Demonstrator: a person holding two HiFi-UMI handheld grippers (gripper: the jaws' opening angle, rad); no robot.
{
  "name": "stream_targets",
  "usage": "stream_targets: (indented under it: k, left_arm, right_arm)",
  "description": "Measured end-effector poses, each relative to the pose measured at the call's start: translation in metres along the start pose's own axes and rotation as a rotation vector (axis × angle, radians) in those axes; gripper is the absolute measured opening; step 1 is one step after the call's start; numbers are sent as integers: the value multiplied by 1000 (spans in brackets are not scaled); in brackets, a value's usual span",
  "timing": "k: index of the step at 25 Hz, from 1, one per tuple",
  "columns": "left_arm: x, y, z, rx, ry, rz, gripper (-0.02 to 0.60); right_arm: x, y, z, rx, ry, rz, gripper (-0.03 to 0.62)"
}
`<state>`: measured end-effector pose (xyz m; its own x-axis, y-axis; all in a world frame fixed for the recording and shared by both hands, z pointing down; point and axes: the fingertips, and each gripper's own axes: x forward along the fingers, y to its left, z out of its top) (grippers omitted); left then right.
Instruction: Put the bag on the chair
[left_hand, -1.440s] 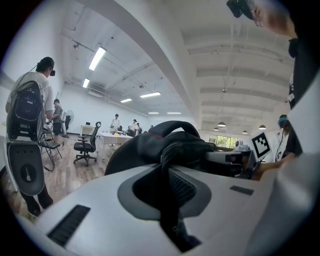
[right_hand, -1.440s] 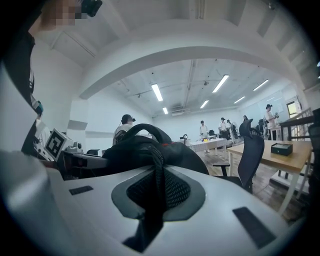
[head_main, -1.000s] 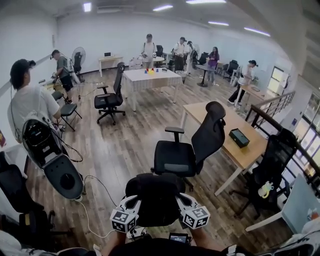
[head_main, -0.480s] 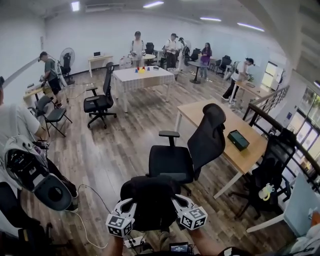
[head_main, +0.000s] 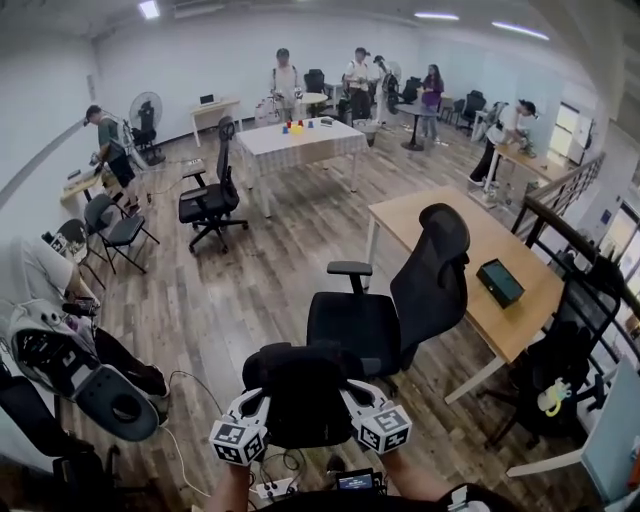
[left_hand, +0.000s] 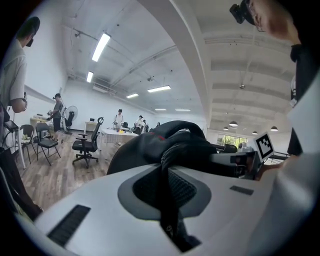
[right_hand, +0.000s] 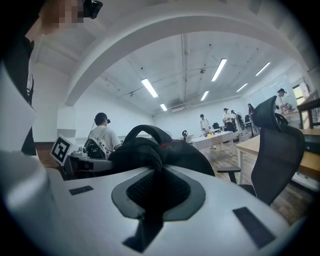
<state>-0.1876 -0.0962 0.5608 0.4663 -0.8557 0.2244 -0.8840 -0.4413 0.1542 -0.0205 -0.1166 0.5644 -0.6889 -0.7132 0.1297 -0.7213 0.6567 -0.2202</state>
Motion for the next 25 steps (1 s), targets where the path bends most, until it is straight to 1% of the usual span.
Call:
stream_targets:
  k: [3,8,13,20,25]
  left_arm:
    - [26,-7,13,-8,-12,-8,21]
    - [67,-17,37,29,-33,-38,22]
    - [106,-27,59,31,-37,-73,21]
    - [153,-44,80,33,-38,-131,21]
    - [183,-51,87,26,-32,-166,21]
  right_arm:
    - [6,-28,17,-3,-9,0,31]
    - [9,-70,40,3,-38,-42,31]
    - [7,-105,62,-21,-41,-61,32]
    - [4,-151,83,-23,-65,-94,32]
    - [7,-180,93,-26,-92,-114,32]
